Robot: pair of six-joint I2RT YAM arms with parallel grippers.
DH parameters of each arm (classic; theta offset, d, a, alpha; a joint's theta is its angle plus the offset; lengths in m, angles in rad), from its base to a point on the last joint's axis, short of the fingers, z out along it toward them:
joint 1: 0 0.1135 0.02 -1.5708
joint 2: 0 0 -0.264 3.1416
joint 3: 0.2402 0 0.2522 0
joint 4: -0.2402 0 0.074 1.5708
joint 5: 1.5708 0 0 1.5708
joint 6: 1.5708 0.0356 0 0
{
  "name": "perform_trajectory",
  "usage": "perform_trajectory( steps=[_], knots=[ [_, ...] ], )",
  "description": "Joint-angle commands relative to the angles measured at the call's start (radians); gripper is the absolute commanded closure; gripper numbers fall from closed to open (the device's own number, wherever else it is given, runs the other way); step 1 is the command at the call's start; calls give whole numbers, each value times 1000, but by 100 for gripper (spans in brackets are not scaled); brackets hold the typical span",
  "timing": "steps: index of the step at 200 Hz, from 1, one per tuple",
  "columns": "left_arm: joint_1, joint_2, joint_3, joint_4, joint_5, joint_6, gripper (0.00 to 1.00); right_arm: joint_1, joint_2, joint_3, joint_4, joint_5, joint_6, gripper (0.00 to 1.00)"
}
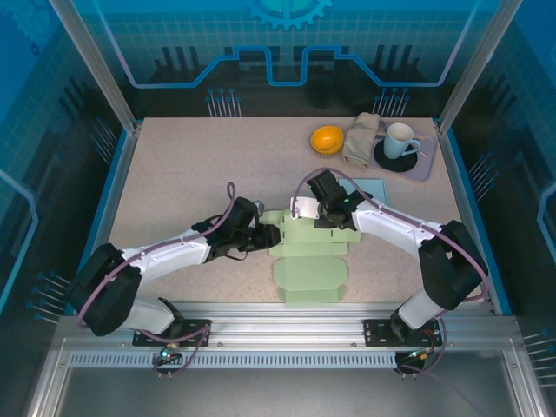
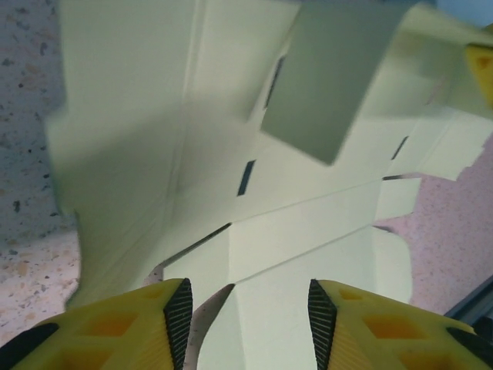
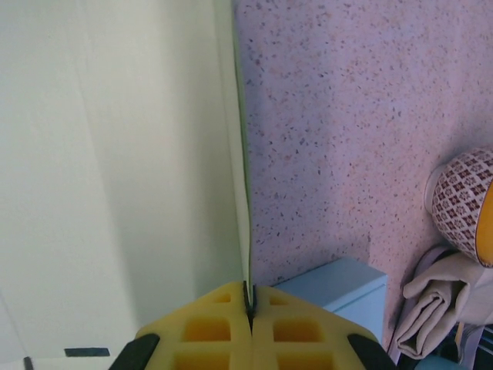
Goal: Fold the paper box
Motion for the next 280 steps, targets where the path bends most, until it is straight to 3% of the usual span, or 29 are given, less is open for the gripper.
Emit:
perform_trajectory(
  steps=[1,74,131,165,237,280],
  knots=[
    [-3,6,-41,20,-43,29,51,-13,9,42,-64,11,53,100],
    [-6,94,-44,70,-37,19,45,-15,0,56,-98,-8,114,100],
    [-55,158,45,43,-28,-118,59,-15,-1,50,-102,0,166,100],
    [-97,161,93,-5,-87,-176,65,-16,-1,47,-92,15,199,100],
    [-137,228,129,34,-66,-251,59,-15,5,29,-63,6,252,100],
    [-137,202,62,162,-20,-280,59,-19,-13,-10,-30,5,240,100]
  ],
)
